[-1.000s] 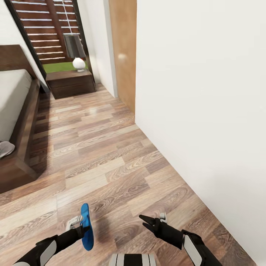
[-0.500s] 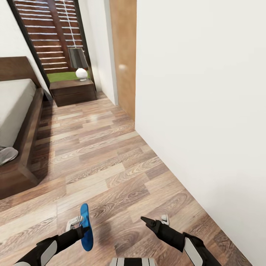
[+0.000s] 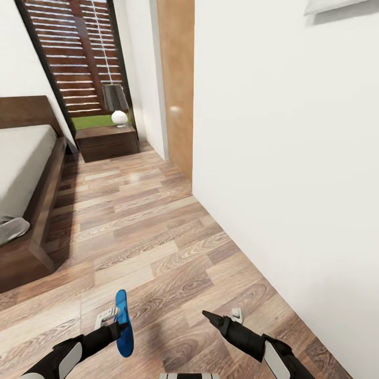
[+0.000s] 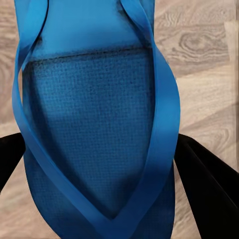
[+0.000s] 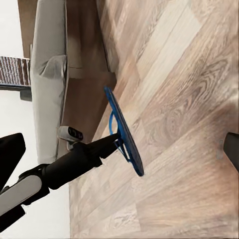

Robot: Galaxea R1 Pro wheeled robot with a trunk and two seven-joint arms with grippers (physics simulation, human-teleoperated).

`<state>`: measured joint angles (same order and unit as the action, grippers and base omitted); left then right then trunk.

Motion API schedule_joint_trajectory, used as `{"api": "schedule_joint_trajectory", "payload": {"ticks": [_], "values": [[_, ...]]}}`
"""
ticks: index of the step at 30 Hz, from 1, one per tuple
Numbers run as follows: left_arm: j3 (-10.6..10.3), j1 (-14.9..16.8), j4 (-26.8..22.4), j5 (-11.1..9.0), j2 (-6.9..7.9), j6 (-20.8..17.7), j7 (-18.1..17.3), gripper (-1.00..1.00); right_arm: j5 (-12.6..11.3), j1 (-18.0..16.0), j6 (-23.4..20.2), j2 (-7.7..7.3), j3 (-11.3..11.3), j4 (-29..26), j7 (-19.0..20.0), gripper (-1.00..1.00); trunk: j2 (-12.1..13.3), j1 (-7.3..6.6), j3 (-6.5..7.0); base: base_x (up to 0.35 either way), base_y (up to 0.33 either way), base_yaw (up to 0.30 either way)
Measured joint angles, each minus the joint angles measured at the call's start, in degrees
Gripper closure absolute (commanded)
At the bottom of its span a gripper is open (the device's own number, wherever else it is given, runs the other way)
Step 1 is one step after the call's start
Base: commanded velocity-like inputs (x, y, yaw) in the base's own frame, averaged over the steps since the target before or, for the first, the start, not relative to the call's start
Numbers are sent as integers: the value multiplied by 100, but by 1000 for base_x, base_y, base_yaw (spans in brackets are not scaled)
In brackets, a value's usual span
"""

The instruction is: In the bedroom, move the book from the bed onto either nightstand, and place the two sandals side by side next to the bed.

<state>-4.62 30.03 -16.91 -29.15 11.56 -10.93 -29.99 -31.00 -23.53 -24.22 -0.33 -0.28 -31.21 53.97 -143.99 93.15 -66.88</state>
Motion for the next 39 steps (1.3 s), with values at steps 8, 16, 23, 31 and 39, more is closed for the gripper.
{"api": "schedule_joint_trajectory", "payload": {"ticks": [8,16,23,31,39], "values": [[-2,1,0,7,-20,3,2,100,19,0,1002,-318,-9,930,-5,-100,11,-21,177,0,0,0],[-1,-1,10,15,-70,160,3,100,20,0,1629,-442,3,1646,-17,-100,21,-41,355,0,0,0],[-6,-6,282,118,-89,858,7,100,-1,1,2263,-463,31,2331,-19,-100,31,-59,510,0,0,0],[-7,-2,404,443,-249,1131,17,100,-14,5,2468,-482,32,2619,-323,-100,42,-80,687,0,0,0],[-7,-2,488,532,-381,1194,19,100,-13,17,2485,-690,33,2641,-1014,-100,52,-101,865,0,0,0]]}}
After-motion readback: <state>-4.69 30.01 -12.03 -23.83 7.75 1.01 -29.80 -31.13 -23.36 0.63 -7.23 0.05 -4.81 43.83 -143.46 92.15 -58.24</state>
